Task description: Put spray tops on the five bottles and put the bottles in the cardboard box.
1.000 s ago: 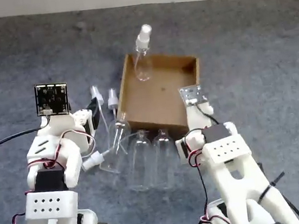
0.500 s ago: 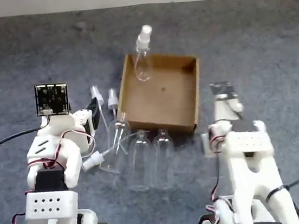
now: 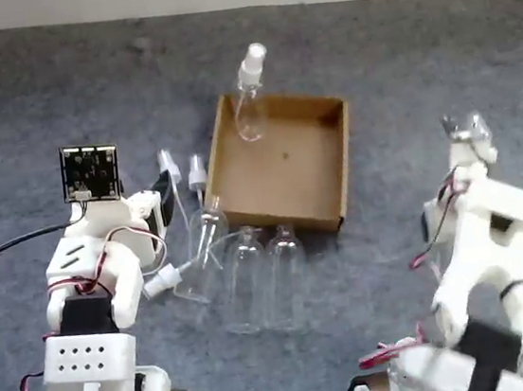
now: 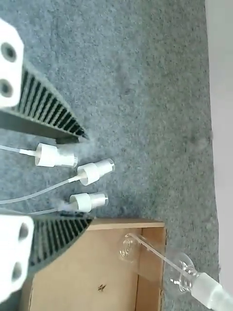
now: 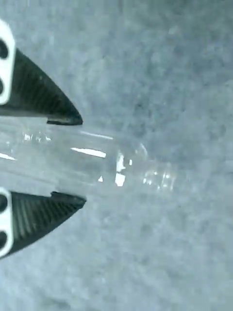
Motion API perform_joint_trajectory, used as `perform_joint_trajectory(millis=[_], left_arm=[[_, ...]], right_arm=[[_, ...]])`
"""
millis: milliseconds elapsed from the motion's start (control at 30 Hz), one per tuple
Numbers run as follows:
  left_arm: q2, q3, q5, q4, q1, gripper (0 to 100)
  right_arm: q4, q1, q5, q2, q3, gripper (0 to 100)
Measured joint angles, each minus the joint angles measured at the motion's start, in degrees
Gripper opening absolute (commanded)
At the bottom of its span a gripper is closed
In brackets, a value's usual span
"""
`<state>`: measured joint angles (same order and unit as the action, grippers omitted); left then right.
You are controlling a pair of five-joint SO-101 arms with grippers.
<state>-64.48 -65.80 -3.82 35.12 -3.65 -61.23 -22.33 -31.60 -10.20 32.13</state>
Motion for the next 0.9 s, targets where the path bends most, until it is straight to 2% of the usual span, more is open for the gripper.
perform_joint_trajectory(millis=[133,200,267,400,567,633,900], left_arm=[[0.00,0.00,0.00,0.00,0.00,18],[0.00,0.62,0.88,0.79,0.00,18],[0.70,2.73,2.64,4.31,0.00,18],[5.01,7.65,5.80,13.54,-0.26,18],[12.31,13.45,7.65,22.51,-0.26,18],[15.12,14.77,7.65,23.91,-0.26,18],[20.57,15.38,7.65,24.18,-0.26,18]], right_arm=[[-4.48,0.09,-8.88,7.74,-9.67,4.9],[-5.63,0.09,-10.90,8.62,-13.10,5.8],[-6.24,0.09,-12.04,8.70,-14.77,10.8],[-6.51,0.09,-12.57,8.79,-15.12,20.5],[-6.77,0.09,-12.57,9.05,-15.12,23.8],[-6.77,0.35,-12.57,9.05,-15.12,25.7],[-6.77,2.37,-5.01,10.20,-16.53,26.8]])
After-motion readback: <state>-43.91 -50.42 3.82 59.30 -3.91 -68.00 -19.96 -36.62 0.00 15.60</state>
